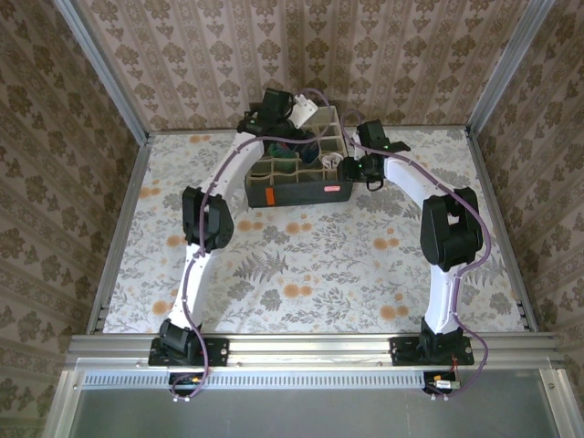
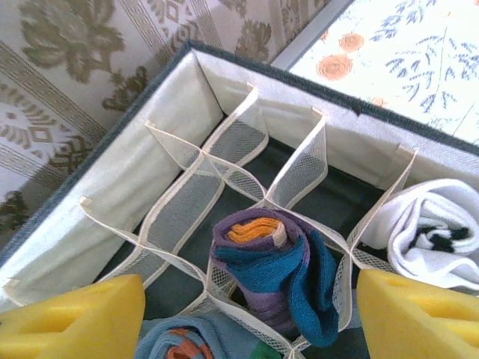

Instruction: Roll the socks

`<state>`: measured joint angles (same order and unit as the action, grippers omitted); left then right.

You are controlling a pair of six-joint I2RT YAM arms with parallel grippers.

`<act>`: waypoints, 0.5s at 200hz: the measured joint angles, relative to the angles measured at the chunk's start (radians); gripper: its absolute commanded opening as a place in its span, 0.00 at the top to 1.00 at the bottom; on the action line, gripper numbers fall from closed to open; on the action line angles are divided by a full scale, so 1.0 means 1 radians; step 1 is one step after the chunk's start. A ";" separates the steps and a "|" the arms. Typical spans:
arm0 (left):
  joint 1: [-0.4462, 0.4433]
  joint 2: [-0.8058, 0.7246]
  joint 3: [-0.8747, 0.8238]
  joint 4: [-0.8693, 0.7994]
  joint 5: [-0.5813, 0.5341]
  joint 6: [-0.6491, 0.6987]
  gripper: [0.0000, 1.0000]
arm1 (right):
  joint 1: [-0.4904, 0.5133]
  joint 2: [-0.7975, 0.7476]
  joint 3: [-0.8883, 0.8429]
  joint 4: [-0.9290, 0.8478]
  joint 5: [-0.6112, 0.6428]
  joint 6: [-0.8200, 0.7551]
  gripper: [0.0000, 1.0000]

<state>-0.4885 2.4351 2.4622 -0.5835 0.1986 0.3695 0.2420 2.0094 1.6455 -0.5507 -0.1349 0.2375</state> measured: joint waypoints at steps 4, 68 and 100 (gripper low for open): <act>0.001 -0.006 -0.002 0.000 0.000 -0.002 0.26 | 0.000 -0.001 0.003 -0.004 0.000 -0.002 0.46; 0.019 -0.244 -0.231 0.024 0.009 -0.020 0.40 | 0.000 -0.149 -0.003 -0.022 0.017 -0.016 0.46; 0.020 -0.352 -0.394 0.063 0.041 -0.039 0.63 | 0.000 -0.269 -0.089 -0.017 0.024 -0.017 0.45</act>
<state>-0.4686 2.0834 2.0678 -0.5201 0.2398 0.3302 0.2420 1.7409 1.5562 -0.5678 -0.1108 0.2207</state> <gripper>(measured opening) 0.457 0.544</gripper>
